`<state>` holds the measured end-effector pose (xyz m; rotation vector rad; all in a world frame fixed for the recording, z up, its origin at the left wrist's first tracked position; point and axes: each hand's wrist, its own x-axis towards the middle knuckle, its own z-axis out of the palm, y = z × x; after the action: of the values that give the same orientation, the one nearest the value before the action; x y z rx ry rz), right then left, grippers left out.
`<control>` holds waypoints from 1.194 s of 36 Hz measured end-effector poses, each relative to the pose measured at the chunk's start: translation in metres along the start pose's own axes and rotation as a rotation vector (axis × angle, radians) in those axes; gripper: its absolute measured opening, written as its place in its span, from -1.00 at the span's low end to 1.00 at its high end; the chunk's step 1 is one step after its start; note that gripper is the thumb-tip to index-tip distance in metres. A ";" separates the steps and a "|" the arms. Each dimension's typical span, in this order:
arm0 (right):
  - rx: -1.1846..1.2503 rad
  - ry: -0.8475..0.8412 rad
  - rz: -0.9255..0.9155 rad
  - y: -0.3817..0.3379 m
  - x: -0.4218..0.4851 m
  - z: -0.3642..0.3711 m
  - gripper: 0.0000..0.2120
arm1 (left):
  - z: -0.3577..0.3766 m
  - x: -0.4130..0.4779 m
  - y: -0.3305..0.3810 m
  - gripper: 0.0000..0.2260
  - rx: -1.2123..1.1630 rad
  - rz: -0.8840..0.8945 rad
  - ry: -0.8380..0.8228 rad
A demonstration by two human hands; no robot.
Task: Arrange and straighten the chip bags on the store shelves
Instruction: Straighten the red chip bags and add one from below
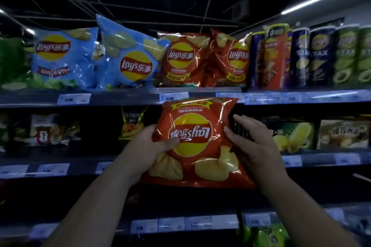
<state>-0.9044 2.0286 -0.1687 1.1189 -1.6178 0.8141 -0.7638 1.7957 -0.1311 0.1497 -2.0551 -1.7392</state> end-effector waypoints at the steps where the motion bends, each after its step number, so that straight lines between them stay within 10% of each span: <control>1: -0.081 -0.022 -0.081 0.008 -0.006 -0.005 -0.70 | 0.004 -0.004 0.004 -0.51 0.051 0.043 0.044; 9: -0.102 -0.002 -0.008 -0.003 0.026 -0.060 -0.53 | 0.041 -0.023 0.068 -0.26 1.036 0.342 0.151; 15: -0.560 -0.418 -0.055 -0.041 0.094 -0.091 0.05 | 0.075 -0.011 0.139 -0.33 1.719 0.720 0.085; 20: -0.512 -0.405 0.065 -0.042 0.125 -0.089 0.13 | 0.090 -0.003 0.182 -0.51 2.043 0.972 0.130; 26: -0.512 -0.132 0.147 -0.034 0.142 -0.085 -0.47 | 0.089 0.006 0.192 -0.49 1.976 1.171 0.372; 32: -0.011 -0.003 0.466 0.000 0.149 -0.059 -0.67 | 0.072 0.034 0.163 -0.14 1.200 1.064 0.714; 38: 0.741 0.261 0.685 0.010 0.178 -0.034 -0.80 | 0.049 0.074 0.148 0.12 0.473 0.571 0.320; 43: 0.651 0.275 0.581 0.015 0.210 -0.013 -0.77 | 0.040 0.118 0.144 -0.12 0.433 0.531 0.158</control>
<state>-0.9366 1.9854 0.0356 0.8939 -1.4861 1.8880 -0.8568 1.8195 0.0330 -0.1174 -2.0793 -0.9319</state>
